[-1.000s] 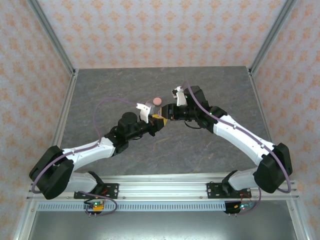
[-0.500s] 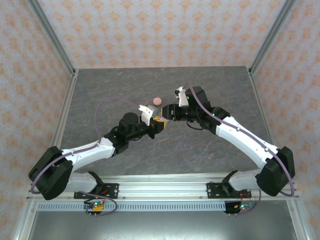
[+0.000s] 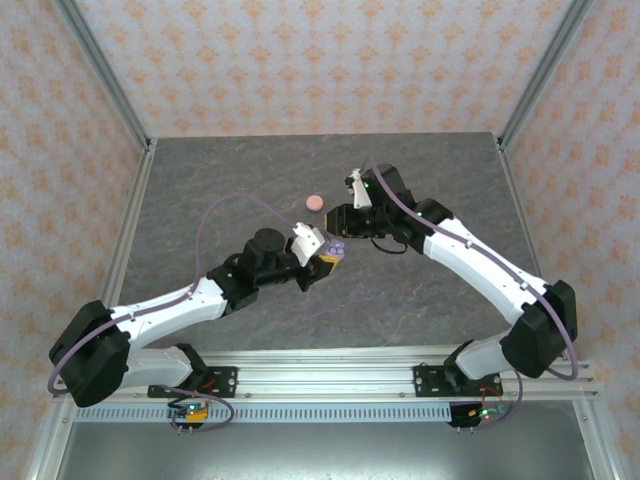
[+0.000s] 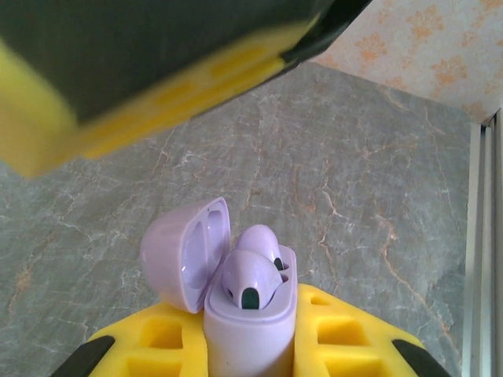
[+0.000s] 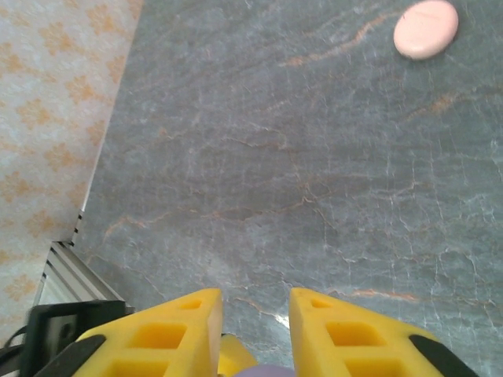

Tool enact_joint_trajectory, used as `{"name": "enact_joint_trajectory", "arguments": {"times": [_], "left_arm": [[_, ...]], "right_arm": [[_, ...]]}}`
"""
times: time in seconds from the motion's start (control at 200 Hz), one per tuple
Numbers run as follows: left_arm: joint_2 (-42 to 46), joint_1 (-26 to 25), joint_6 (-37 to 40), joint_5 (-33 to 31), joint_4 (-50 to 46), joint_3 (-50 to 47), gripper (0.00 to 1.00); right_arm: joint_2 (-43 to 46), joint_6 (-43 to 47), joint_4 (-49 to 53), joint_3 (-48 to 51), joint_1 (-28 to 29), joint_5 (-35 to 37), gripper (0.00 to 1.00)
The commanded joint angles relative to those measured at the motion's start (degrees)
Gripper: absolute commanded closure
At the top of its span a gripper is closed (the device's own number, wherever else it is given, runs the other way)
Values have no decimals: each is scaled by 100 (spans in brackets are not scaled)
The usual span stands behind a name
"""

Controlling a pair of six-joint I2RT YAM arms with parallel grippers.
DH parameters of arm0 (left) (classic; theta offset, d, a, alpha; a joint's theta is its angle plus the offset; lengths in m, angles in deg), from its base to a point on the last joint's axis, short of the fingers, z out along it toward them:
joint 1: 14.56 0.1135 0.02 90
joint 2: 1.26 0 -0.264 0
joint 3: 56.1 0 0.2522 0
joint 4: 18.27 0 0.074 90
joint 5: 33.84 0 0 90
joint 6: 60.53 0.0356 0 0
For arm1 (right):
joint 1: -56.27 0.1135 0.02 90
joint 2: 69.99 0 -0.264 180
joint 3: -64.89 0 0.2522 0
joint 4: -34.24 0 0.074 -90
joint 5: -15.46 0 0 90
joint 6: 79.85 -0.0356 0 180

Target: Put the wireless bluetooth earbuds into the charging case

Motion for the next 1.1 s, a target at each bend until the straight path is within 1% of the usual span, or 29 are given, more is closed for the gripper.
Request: {"name": "enact_joint_trajectory", "arguments": {"times": [0.0,0.225,0.546,0.691,0.951,1.096], "left_arm": [[133,-72,326,-102,-149,166,92],[177,-85,259,-286,-67,92,92],[173,-88,103,-518,7,52,92],[124,-87,-23,-770,18,68,91],[-8,-72,-353,-1417,-44,113,91],[-78,-63,-426,-1447,-61,148,91]], "right_arm": [[-136,98,425,-251,27,-141,72],[-276,201,611,-295,34,-234,72],[-506,362,866,-339,29,-628,72],[-538,434,979,-365,28,-656,72],[-568,515,1085,-330,27,-612,72],[-563,528,1091,-335,34,-560,72]]}}
